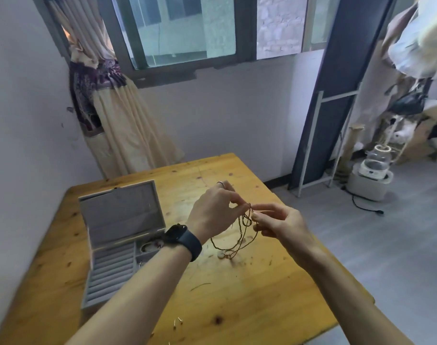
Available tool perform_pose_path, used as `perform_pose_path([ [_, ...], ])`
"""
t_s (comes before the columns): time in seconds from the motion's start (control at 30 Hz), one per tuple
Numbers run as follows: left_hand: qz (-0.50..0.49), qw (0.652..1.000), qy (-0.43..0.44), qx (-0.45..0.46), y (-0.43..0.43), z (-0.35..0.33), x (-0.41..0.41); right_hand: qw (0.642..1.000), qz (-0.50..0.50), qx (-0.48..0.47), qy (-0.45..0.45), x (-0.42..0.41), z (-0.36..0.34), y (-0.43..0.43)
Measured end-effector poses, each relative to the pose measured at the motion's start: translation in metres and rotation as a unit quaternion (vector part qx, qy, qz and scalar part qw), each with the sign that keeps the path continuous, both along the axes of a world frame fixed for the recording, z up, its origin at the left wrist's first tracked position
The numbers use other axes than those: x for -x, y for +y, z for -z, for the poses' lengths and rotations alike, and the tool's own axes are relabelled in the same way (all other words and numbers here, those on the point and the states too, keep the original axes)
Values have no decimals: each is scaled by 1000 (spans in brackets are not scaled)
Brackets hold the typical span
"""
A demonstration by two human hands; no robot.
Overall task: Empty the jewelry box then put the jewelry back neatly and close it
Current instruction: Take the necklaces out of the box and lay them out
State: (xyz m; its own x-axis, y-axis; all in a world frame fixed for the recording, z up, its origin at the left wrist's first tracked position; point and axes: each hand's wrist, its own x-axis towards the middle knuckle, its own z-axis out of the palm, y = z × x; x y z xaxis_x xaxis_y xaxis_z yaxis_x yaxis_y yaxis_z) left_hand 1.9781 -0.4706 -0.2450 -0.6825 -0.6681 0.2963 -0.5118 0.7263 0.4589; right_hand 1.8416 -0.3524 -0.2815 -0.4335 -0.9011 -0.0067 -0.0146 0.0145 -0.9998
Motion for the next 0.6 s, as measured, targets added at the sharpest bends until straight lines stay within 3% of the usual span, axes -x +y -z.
perform_pose_path([
  [0.13, 13, 998, 45, -38, -11, -4, 5, 997, -47, -41, 52, 7, 17, 8],
  [0.23, 7, 999, 29, -33, -21, -11, 5, 993, -68, -58, 77, 13, 34, 12],
  [0.4, 22, 994, 41, -102, -31, -19, 10, 984, -97, -80, 127, 15, 57, 8],
  [0.6, 21, 989, 29, -142, -42, -13, 14, 987, 35, -64, 141, 3, 70, -12],
])
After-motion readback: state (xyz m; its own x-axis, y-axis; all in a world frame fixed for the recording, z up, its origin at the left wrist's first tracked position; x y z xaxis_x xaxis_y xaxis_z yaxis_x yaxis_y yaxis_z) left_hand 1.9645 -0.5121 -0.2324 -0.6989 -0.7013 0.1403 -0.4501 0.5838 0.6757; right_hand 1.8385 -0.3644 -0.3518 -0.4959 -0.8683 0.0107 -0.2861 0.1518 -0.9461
